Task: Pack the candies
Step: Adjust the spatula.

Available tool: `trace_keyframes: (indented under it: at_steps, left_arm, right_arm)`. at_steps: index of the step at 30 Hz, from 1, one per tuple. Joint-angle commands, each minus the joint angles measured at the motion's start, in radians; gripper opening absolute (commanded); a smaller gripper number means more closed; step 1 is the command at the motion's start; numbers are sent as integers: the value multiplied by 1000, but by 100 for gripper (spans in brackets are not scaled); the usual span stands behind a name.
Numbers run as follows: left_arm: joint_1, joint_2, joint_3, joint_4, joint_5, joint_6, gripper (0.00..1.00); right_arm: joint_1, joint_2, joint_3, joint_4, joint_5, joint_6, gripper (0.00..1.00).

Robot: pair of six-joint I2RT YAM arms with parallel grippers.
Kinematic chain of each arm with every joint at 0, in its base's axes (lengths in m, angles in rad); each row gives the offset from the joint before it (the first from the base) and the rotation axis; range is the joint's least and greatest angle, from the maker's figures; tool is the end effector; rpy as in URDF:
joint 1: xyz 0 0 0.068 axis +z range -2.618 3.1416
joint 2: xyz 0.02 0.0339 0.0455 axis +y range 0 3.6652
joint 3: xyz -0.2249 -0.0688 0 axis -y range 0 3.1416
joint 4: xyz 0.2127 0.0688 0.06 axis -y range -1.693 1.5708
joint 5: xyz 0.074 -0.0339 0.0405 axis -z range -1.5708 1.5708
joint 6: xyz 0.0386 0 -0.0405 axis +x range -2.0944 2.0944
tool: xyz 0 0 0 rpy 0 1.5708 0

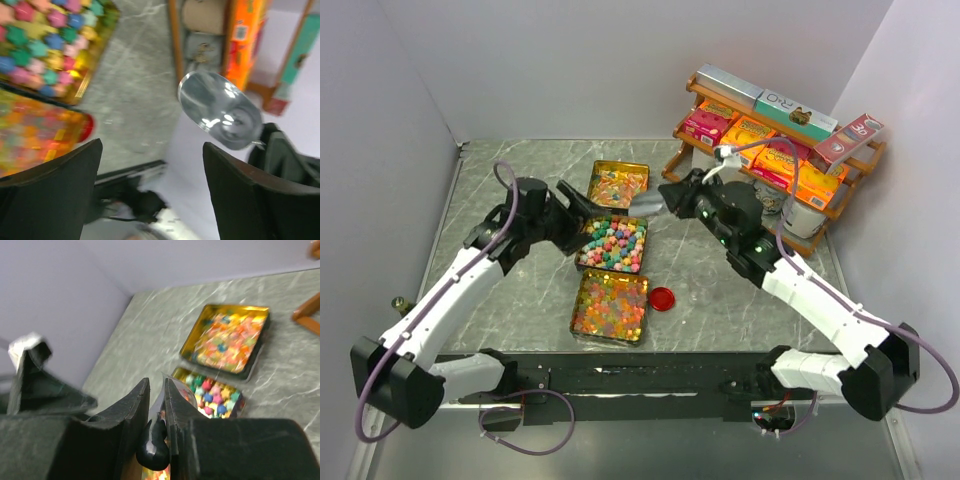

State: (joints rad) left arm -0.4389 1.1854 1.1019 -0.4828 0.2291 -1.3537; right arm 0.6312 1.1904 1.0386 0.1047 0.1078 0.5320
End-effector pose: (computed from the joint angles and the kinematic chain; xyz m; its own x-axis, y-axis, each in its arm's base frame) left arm 0.2195 -0.1127 0.3041 -0.6782 -0.7322 -0.0628 -0.3478 0.3950 -0.8503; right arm 0.2189 0.1548 0.3442 -0.2864 0.4154 -0.8634 -0.4116 0.7605 0.5023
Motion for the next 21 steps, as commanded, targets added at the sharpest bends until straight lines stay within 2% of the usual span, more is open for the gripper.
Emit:
trace_keyframes:
  at_steps: [1,5,10,13,17,21]
  left_arm:
    - [3,-63,-42,-82,-71,348,84]
    - [3,-40,-69,-151,-103,479,80]
    - [3,13,-114,-207,-165,533,74]
    - [3,17,-142,-195,-162,535,73]
    - [3,-3,-160,-134,-80,558,75]
    - [3,-4,-203,-137,-91,556,74]
  right_arm:
    - [-4,-74,-99,30,-264,-90,0]
    - [-4,-94,-224,118,-414,-104,0]
    - [9,-52,-336,251,-516,-121,0]
    - [27,-29,-339,251,-522,-148,0]
    - [36,-18,-324,224,-536,-164,0]
    - [38,-14,-316,187,-504,-194,0]
